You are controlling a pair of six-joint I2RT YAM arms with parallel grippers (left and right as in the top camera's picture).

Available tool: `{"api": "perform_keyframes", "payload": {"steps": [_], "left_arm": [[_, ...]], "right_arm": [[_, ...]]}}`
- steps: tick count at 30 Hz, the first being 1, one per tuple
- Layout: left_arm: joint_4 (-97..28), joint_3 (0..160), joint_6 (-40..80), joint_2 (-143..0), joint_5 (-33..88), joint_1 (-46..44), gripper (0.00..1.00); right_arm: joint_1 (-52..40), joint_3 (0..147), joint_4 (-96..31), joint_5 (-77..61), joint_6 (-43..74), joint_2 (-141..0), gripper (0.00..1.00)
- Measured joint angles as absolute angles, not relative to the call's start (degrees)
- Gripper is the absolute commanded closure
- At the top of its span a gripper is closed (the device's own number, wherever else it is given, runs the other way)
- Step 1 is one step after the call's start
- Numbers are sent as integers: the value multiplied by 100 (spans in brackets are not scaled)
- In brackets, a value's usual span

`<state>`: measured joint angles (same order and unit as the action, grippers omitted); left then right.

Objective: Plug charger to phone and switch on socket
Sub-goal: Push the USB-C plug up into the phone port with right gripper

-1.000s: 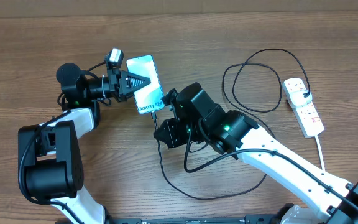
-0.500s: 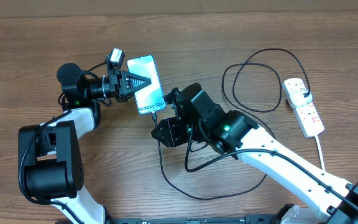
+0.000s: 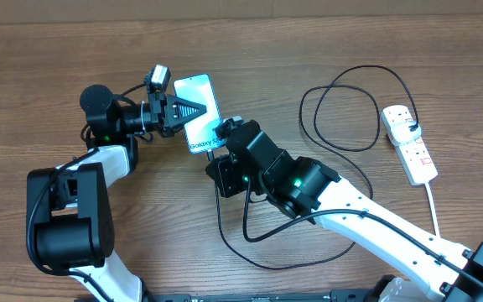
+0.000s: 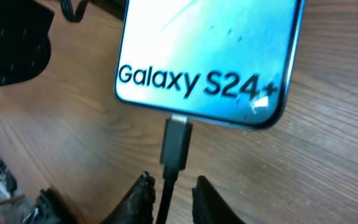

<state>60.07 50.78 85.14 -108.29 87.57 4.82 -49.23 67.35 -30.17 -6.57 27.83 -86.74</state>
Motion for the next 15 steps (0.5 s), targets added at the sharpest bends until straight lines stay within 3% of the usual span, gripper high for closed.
{"api": "perform_keyframes", "payload": {"steps": [9,15], "left_arm": [[6010,5078,8512,-10829,8735,460,96],[6045,5078,8331,-10829,8729,526,96]], "right_arm": [[-4923,6735,-2738,-445,2786,-8726,96],[-4923,6735,-2567,-445,2759,-8847,96]]}}
